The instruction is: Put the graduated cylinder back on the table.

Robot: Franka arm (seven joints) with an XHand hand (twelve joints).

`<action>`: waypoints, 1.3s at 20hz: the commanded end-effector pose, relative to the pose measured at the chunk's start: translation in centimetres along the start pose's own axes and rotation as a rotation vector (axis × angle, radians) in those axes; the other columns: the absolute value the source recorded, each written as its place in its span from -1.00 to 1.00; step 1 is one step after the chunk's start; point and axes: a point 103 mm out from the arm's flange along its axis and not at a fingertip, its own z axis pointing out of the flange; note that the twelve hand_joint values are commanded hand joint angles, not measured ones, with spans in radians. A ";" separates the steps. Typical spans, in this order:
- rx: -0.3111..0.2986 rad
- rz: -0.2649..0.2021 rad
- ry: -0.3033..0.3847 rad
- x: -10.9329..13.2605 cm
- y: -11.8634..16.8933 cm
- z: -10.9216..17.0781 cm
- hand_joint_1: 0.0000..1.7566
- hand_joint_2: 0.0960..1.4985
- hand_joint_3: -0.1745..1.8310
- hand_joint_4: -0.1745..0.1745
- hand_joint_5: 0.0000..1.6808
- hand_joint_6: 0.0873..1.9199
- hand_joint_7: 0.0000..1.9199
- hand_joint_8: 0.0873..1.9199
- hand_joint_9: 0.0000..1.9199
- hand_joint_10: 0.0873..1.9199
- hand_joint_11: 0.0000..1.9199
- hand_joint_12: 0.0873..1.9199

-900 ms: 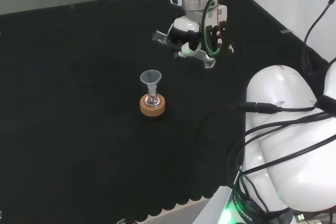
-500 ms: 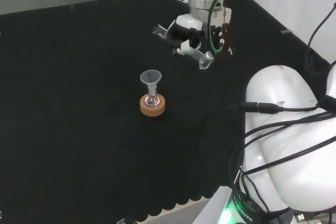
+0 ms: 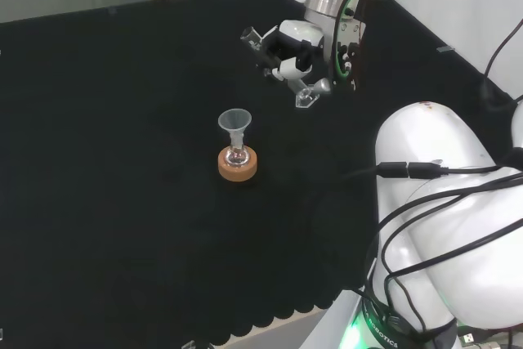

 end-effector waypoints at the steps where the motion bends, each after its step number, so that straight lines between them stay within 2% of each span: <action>1: -0.033 -0.104 0.148 -1.2 4.4 2.0 0.53 0.55 -0.83 0.01 0.11 -0.10 -0.11 0.26 0.20 -0.56 0.04 -0.14; 8: -0.051 -0.152 0.252 -2.6 7.7 4.0 0.53 0.55 -0.83 0.00 0.11 -0.09 -0.11 0.27 0.19 -0.56 0.03 -0.14; 16: -0.115 -0.193 0.346 -4.1 10.8 4.9 0.53 0.55 -0.83 -0.01 0.11 -0.09 -0.11 0.27 0.19 -0.56 0.03 -0.14; 21: -0.149 -0.207 0.379 -4.9 11.9 5.5 0.53 0.55 -0.83 -0.02 0.11 -0.09 -0.11 0.27 0.19 -0.56 0.03 -0.14; 26: -0.152 -0.203 0.440 -5.4 12.9 6.5 0.53 0.55 -0.83 -0.02 0.11 -0.09 -0.11 0.27 0.19 -0.56 0.03 -0.13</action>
